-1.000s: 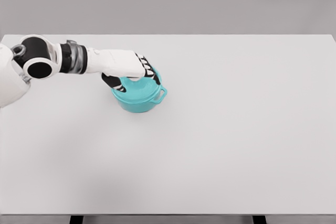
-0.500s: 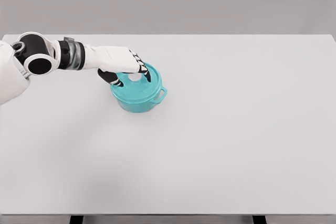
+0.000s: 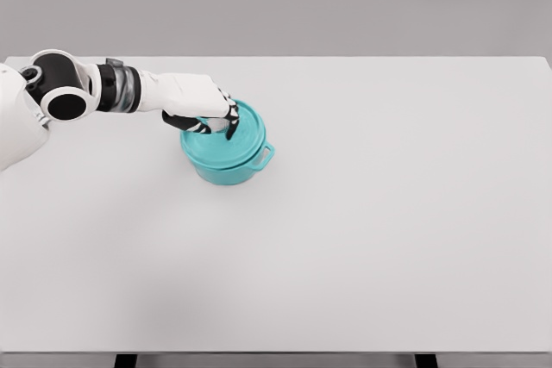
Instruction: Open the lid of the pot with left arm
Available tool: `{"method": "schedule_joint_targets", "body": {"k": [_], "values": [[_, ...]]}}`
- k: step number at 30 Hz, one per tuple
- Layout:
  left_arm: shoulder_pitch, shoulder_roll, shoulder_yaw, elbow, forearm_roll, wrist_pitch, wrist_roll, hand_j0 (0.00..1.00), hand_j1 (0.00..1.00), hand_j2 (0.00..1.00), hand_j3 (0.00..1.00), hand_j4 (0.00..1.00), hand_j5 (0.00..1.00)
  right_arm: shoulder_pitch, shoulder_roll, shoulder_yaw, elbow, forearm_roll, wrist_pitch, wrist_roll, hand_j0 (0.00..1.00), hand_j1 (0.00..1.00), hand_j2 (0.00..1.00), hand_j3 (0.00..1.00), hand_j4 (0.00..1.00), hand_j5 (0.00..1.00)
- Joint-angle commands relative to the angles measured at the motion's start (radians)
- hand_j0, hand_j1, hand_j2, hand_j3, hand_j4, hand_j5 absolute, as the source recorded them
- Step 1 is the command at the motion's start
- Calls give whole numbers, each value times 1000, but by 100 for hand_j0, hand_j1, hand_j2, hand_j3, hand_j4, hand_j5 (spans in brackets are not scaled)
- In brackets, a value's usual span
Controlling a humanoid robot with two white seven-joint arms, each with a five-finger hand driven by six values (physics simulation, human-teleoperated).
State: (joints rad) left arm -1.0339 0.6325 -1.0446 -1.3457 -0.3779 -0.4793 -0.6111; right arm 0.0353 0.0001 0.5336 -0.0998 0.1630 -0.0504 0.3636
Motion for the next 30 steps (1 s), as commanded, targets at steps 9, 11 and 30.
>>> {"method": "schedule_joint_targets", "body": {"k": [9,11,30], "values": [[-35,95,0,-6,-3,-15,0,32,32,32,32,32,32,0,0,0,0,0,0,2,100,100,100,100,100,100],[-41,145,0,-7,-4,-42,0,32,32,32,32,32,32,0,0,0,0,0,0,2,100,100,100,100,100,100],[40,280,0,53,-177,-96,0,100,100,100,100,100,100,0,0,0,0,0,0,0,100,100,100,100,100,100]]}}
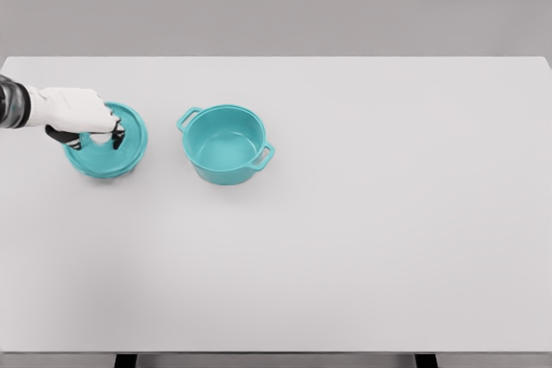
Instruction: Open the lid of the pot with left arm
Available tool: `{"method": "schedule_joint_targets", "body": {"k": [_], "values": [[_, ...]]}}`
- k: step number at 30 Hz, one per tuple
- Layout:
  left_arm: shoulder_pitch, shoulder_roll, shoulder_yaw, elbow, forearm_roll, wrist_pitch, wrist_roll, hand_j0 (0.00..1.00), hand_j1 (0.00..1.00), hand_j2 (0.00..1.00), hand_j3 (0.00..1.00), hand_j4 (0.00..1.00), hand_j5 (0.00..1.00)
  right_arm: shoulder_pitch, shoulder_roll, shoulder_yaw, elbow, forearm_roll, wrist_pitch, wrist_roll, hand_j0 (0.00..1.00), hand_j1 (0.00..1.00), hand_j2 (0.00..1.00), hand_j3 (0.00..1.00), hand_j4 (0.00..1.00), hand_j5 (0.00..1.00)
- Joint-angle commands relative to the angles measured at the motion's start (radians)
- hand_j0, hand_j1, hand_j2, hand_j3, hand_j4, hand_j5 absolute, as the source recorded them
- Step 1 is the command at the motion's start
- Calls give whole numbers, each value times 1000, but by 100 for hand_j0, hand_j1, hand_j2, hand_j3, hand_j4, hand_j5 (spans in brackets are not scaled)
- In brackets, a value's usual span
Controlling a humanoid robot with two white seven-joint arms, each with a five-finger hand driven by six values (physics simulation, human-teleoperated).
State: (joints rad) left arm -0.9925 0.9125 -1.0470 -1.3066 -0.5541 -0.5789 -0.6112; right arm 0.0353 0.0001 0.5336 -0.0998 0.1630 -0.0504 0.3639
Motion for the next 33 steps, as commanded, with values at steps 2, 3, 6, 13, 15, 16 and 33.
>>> {"method": "schedule_joint_targets", "body": {"k": [2,3,6,13,15,16,33], "values": [[0,-6,2,39,0,2,0,100,100,100,100,100,100,0,0,0,0,0,0,0,100,100,100,100,100,100],[0,-6,2,49,0,2,0,100,100,100,100,100,100,0,0,0,0,0,0,0,100,100,100,100,100,100],[0,-7,2,76,3,2,0,100,100,100,100,100,100,0,0,0,0,0,0,1,100,100,100,100,100,100],[14,-80,7,191,3,13,0,100,100,100,100,100,100,0,0,0,0,0,0,0,100,100,100,100,100,100],[14,-80,7,193,10,19,0,100,100,100,100,100,100,0,0,0,0,0,0,0,100,100,100,100,100,100],[14,-80,8,193,11,19,0,100,100,100,100,100,100,0,0,0,0,0,0,1,100,100,100,100,100,100],[14,-66,153,474,258,4,0,100,100,100,100,100,100,0,0,0,0,0,0,0,100,100,100,100,100,100]]}}
